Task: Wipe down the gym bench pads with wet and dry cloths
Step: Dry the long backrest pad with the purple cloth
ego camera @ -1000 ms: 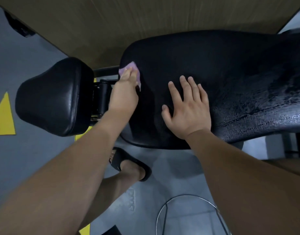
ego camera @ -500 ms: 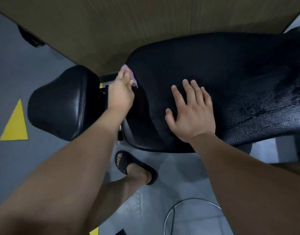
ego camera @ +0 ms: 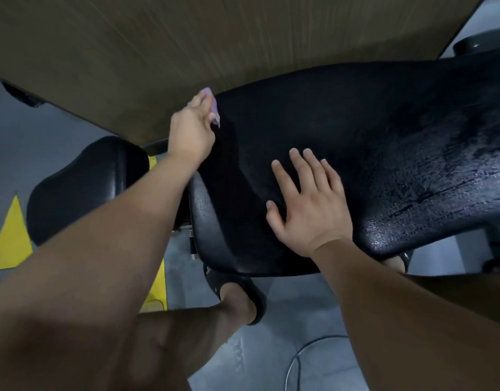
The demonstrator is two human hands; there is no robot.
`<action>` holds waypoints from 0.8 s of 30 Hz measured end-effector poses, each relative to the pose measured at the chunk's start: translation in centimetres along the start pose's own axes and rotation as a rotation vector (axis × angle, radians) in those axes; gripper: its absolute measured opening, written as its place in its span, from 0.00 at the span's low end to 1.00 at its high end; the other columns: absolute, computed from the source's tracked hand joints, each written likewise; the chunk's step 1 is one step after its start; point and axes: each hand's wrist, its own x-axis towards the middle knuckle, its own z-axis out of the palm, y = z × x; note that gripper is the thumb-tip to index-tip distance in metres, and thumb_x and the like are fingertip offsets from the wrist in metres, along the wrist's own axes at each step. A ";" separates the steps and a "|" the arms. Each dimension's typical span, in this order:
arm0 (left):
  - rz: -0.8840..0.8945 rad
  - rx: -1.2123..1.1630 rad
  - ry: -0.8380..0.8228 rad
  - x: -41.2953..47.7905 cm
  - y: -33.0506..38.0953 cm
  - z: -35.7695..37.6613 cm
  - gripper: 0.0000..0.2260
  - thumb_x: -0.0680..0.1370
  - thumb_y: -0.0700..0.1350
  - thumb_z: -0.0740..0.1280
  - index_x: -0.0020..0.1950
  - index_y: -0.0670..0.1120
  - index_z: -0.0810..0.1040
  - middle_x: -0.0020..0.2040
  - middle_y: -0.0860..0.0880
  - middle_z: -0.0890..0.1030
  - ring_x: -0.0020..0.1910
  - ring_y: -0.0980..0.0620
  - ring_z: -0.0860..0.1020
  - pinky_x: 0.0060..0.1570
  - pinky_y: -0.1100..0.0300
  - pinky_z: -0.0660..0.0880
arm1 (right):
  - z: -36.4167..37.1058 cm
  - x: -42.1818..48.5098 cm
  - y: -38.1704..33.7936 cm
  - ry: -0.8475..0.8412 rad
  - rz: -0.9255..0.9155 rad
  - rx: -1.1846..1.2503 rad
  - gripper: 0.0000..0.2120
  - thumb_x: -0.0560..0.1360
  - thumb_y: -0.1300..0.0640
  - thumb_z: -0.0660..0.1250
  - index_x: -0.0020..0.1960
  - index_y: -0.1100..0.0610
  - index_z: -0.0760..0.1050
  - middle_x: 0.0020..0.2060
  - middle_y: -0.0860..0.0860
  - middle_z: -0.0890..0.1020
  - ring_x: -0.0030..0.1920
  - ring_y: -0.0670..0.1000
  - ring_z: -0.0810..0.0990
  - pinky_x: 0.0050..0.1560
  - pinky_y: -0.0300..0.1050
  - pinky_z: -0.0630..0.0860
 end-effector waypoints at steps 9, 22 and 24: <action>0.278 0.075 -0.079 -4.1 0.4 0.3 0.23 0.78 0.30 0.61 0.74 0.38 0.72 0.75 0.40 0.70 0.75 0.41 0.69 0.75 0.54 0.63 | -0.3 0.2 -0.1 0.000 0.006 0.016 0.33 0.79 0.40 0.57 0.80 0.52 0.62 0.80 0.58 0.60 0.81 0.58 0.55 0.80 0.58 0.52; 0.290 0.107 -0.036 -1.8 1.9 1.2 0.23 0.80 0.31 0.60 0.75 0.40 0.70 0.76 0.42 0.70 0.77 0.48 0.67 0.75 0.60 0.62 | 0.0 0.2 0.0 0.000 0.009 0.021 0.33 0.78 0.40 0.57 0.80 0.52 0.63 0.80 0.57 0.61 0.81 0.58 0.55 0.80 0.57 0.51; 0.290 0.120 -0.034 1.0 2.4 1.1 0.20 0.79 0.32 0.59 0.71 0.39 0.75 0.71 0.43 0.76 0.72 0.46 0.72 0.70 0.65 0.63 | 0.0 0.2 0.0 -0.006 0.009 0.013 0.33 0.78 0.40 0.57 0.80 0.52 0.62 0.80 0.57 0.61 0.81 0.57 0.55 0.80 0.57 0.50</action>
